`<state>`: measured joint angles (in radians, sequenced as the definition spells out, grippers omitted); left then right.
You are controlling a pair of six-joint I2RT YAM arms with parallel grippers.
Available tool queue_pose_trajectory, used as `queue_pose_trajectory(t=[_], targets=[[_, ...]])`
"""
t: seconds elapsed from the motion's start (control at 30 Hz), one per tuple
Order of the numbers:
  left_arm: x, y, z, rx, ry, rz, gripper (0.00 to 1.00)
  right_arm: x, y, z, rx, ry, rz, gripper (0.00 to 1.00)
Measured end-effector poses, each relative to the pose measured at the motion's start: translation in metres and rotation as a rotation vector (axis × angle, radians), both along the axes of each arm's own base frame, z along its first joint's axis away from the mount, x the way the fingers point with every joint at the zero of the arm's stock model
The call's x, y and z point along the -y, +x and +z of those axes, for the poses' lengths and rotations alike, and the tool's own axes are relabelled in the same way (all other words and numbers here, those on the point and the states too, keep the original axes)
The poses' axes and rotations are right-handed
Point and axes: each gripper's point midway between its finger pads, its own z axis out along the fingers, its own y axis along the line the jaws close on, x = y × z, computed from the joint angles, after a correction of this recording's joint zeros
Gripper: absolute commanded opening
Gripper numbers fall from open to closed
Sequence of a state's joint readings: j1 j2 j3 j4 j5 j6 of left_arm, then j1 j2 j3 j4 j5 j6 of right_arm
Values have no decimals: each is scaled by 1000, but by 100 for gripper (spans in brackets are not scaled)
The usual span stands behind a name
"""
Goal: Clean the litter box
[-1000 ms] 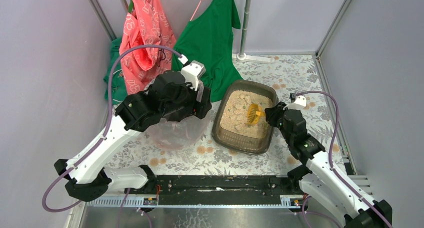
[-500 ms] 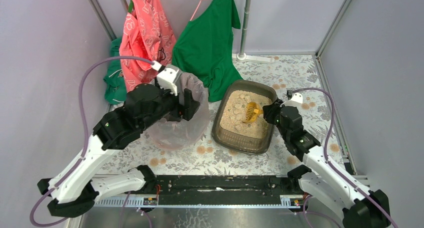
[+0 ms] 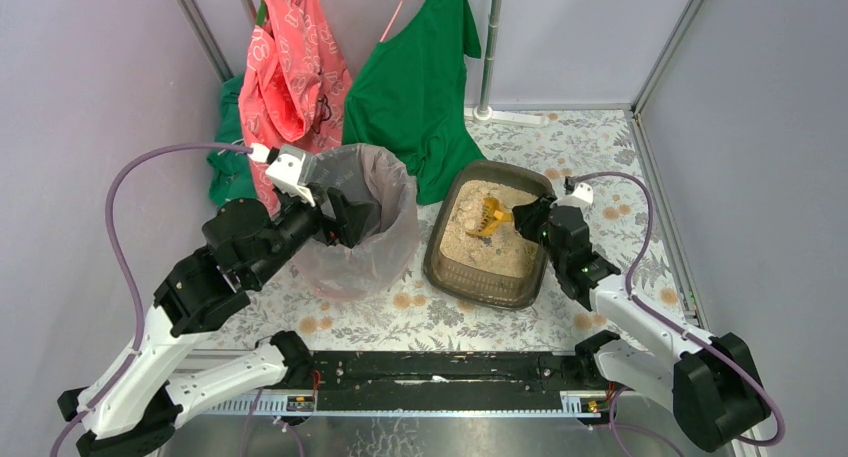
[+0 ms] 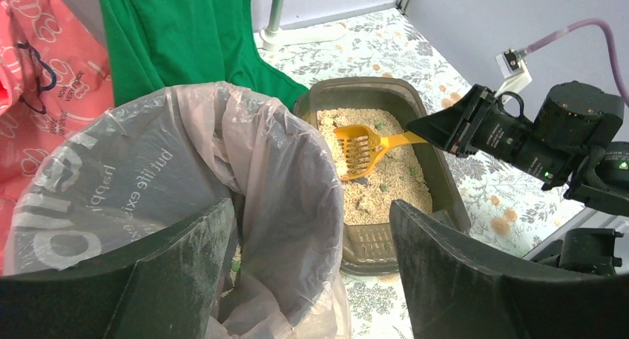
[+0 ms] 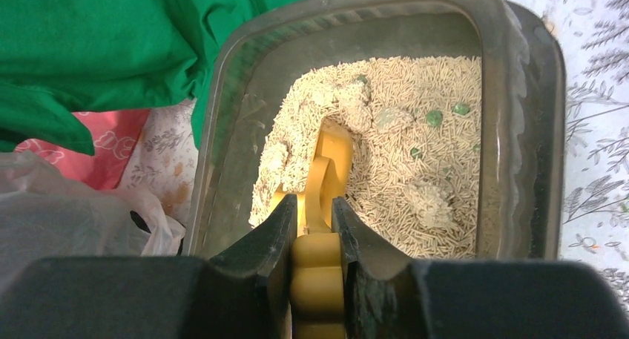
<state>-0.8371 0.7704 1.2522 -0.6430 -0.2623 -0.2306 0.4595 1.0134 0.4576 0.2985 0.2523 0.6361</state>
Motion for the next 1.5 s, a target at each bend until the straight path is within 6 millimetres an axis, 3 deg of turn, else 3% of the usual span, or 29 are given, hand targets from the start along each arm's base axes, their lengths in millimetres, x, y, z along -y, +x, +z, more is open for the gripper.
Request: queue_pose_trajectory(t=[0.37,0.73,0.97,1.5], targets=[[-4,0,-5,-3,4,15,83,-6,-17,-38,-70,167,-1,0],[-3,0,-11,-14,8,16,83,1,-43,-30,-69,203,18,0],[1,2,-18,-31,16,10,82,8,-61,-38,-51,249,29,0],[8,7,-26,-45,20,10,82,15,-76,-24,-48,231,48,0]])
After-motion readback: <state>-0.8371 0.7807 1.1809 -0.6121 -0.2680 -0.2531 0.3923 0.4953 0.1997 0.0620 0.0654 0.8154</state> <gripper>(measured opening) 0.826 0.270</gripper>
